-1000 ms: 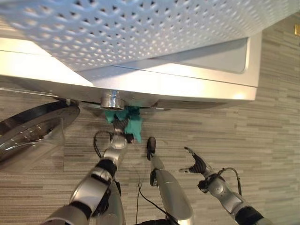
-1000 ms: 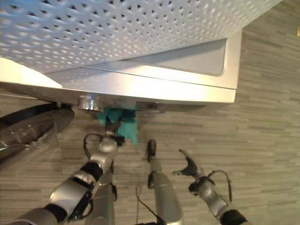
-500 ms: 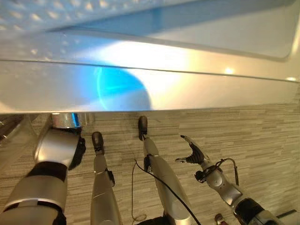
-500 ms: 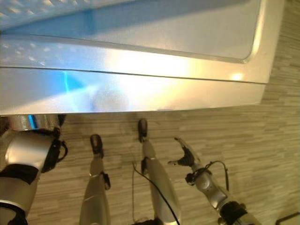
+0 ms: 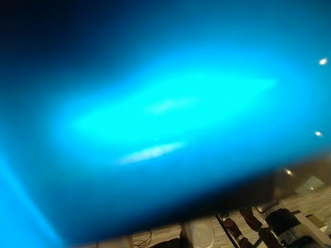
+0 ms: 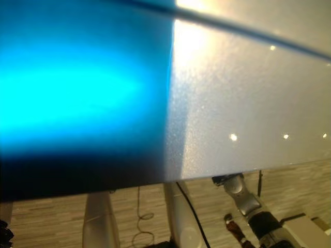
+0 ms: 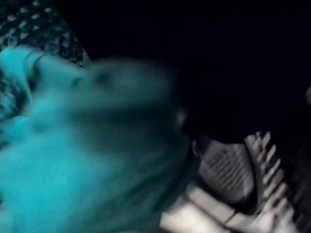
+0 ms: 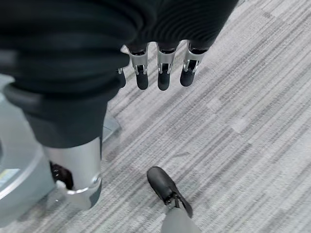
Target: Grab the laundry basket,head to the washer,open it,put in the laundry and shut it.
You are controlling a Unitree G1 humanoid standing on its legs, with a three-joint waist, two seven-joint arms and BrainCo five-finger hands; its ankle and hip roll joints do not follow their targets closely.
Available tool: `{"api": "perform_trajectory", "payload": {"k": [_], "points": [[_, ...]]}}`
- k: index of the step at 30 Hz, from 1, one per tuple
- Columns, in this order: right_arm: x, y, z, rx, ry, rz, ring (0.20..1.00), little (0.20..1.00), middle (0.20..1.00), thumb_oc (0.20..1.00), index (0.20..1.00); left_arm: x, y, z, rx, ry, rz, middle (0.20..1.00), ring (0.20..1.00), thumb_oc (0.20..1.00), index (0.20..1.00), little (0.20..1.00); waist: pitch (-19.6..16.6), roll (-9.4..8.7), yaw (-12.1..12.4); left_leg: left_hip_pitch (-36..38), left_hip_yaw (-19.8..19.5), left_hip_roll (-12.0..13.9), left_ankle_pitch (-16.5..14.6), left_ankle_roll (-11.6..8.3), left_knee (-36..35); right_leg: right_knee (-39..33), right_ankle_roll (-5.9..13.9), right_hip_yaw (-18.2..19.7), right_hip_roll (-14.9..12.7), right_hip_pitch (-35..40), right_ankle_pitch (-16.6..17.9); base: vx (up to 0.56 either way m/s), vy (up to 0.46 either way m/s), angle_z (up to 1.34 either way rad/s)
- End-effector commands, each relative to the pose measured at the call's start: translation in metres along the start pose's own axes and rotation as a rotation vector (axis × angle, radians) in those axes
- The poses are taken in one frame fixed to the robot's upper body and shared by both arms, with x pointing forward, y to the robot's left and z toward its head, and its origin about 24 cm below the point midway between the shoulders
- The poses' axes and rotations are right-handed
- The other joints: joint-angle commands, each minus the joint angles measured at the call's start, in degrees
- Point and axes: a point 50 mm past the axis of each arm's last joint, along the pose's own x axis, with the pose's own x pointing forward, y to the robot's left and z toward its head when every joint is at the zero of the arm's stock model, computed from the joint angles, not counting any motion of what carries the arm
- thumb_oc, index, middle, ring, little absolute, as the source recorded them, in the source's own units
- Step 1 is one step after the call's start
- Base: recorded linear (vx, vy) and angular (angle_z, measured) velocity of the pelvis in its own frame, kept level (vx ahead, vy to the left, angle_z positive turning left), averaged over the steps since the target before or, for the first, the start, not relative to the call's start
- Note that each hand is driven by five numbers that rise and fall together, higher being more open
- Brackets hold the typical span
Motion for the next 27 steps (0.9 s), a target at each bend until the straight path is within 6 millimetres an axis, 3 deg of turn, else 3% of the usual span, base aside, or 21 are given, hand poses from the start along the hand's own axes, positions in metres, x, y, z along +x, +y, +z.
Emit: {"api": "perform_trajectory", "payload": {"k": [1,5,6,8,10,11,13,16,18,19,21,22,25,26,27], "points": [[-0.029,0.001,-0.03,-0.037,0.11,0.053,1.0,1.0,1.0,1.0,1.0,0.015,0.009,0.012,0.139,-0.065,-0.009,1.0,1.0,1.0,1.0,1.0,-2.8,4.07,-1.0,5.8,-0.1,0.0,-8.6,2.9,3.3,9.3,6.33,2.7,-0.8,2.8,-11.8,0.02,0.001,-0.06],[-0.034,0.007,-0.041,-0.055,0.16,0.094,1.0,1.0,1.0,1.0,1.0,-0.004,0.005,-0.033,0.44,0.035,-0.162,1.0,1.0,1.0,1.0,1.0,-2.7,4.43,0.1,10.3,-0.2,-0.1,-7.5,2.76,0.1,7.7,6.21,2.4,-0.6,6.6,-11.3,0.0,0.008,0.01],[-0.034,0.007,-0.041,-0.055,0.16,0.094,1.0,1.0,1.0,1.0,1.0,-0.004,0.005,-0.033,0.44,0.035,-0.162,1.0,1.0,1.0,1.0,1.0,-2.7,4.42,0.1,10.3,-0.2,-0.1,-7.5,2.76,0.1,7.7,6.21,2.4,-0.6,6.6,-11.3,0.0,0.032,-0.01],[-0.037,0.009,-0.047,-0.056,0.193,0.111,1.0,1.0,1.0,1.0,1.0,-0.027,0.006,-0.061,0.635,0.065,-0.306,1.0,1.0,1.0,1.0,1.0,-2.8,4.6,1.2,13.7,-0.3,-0.3,-6.9,2.63,-1.7,6.3,6.24,2.1,-0.8,9.7,-10.7,0.01,0.049,0.0],[-0.043,0.013,-0.053,-0.055,0.232,0.127,1.0,1.0,1.0,1.0,1.0,-0.066,0.007,-0.094,0.739,0.119,-0.447,1.0,1.0,1.0,1.0,1.0,-3.2,5.01,2.5,16.9,-0.1,-0.6,-6.7,2.71,-2.9,5.3,6.31,2.1,-1.1,12.9,-10.3,0.0,0.074,-0.1],[-0.048,0.015,-0.06,-0.047,0.277,0.125,1.0,1.0,1.0,1.0,1.0,-0.098,0.009,-0.114,0.766,0.168,-0.527,1.0,1.0,1.0,1.0,1.0,-3.5,5.45,3.4,19.0,0.0,-1.0,-6.7,2.93,-3.2,5.0,6.32,1.9,-1.4,15.2,-10.3,-0.03,0.077,-0.04],[-0.053,0.016,-0.065,-0.05,0.308,0.132,1.0,1.0,1.0,1.0,1.0,-0.133,0.014,-0.132,0.856,0.189,-0.65,1.0,1.0,1.0,1.0,1.0,-3.8,5.88,4.1,21.3,0.1,-1.4,-6.9,3.06,-3.8,4.5,6.32,2.0,-1.6,17.5,-10.2,-0.03,0.086,0.08],[-0.059,0.017,-0.069,-0.078,0.32,0.144,1.0,1.0,1.0,1.0,1.0,-0.188,0.025,-0.151,1.133,0.048,-0.855,1.0,1.0,1.0,1.0,1.0,-4.6,6.59,5.2,24.2,0.3,-1.9,-7.0,3.3,-4.8,3.4,6.45,2.1,-2.0,20.6,-9.9,-0.01,0.095,0.05],[-0.061,0.015,-0.072,-0.106,0.326,0.135,1.0,1.0,1.0,1.0,1.0,-0.23,0.03,-0.165,1.203,0.053,-1.005,1.0,1.0,1.0,1.0,1.0,-5.0,7.27,6.0,26.0,0.6,-2.0,-7.2,3.5,-5.2,2.9,6.56,2.5,-2.3,22.7,-9.9,0.0,0.113,0.01],[-0.066,0.015,-0.078,-0.12,0.359,0.132,1.0,1.0,1.0,1.0,1.0,-0.275,0.041,-0.174,1.17,0.147,-1.1,1.0,1.0,1.0,1.0,1.0,-5.7,8.12,7.0,28.0,0.8,-2.1,-7.8,3.65,-5.5,2.5,6.61,2.5,-2.4,24.9,-10.1,0.01,0.117,-0.04],[-0.076,0.018,-0.09,-0.126,0.433,0.144,1.0,1.0,1.0,1.0,1.0,-0.336,0.05,-0.178,1.044,0.355,-1.161,1.0,1.0,1.0,1.0,1.0,-7.0,9.06,7.5,30.2,1.0,-2.5,-7.7,3.86,-5.9,1.5,6.67,2.8,-2.7,27.5,-9.6,0.05,0.138,-0.14],[-0.09,0.019,-0.106,-0.12,0.542,0.162,1.0,1.0,1.0,1.0,1.0,-0.413,0.053,-0.169,0.785,0.72,-1.116,1.0,1.0,1.0,1.0,1.0,-9.1,10.15,8.1,33.2,1.5,-3.1,-8.0,4.34,-6.1,0.2,6.57,3.1,-3.1,31.3,-9.3,0.09,0.167,-0.13],[-0.11,0.02,-0.127,-0.06,0.698,0.139,1.0,1.0,1.0,1.0,1.0,-0.477,0.067,-0.159,0.574,1.111,-0.976,1.0,1.0,1.0,1.0,1.0,-11.6,10.81,8.7,36.3,1.8,-3.8,-8.6,4.95,-5.8,-1.4,6.61,3.3,-3.4,35.4,-9.0,0.1,0.093,-0.01],[-0.117,0.019,-0.135,-0.025,0.757,0.113,1.0,1.0,1.0,1.0,1.0,-0.503,0.075,-0.154,0.503,1.287,-0.908,1.0,1.0,1.0,1.0,1.0,-12.5,10.98,8.9,37.6,1.8,-4.0,-9.1,5.18,-5.6,-1.6,6.7,3.6,-3.4,36.8,-9.0,0.15,0.086,0.05],[-0.131,0.014,-0.148,0.084,0.871,0.02,1.0,1.0,1.0,1.0,1.0,-0.546,0.094,-0.144,0.409,1.584,-0.743,1.0,1.0,1.0,1.0,1.0,-14.4,11.15,9.2,39.6,1.8,-4.3,-9.5,5.67,-5.2,-2.2,6.81,3.9,-3.5,38.9,-8.7,0.17,0.084,-0.05]]}}
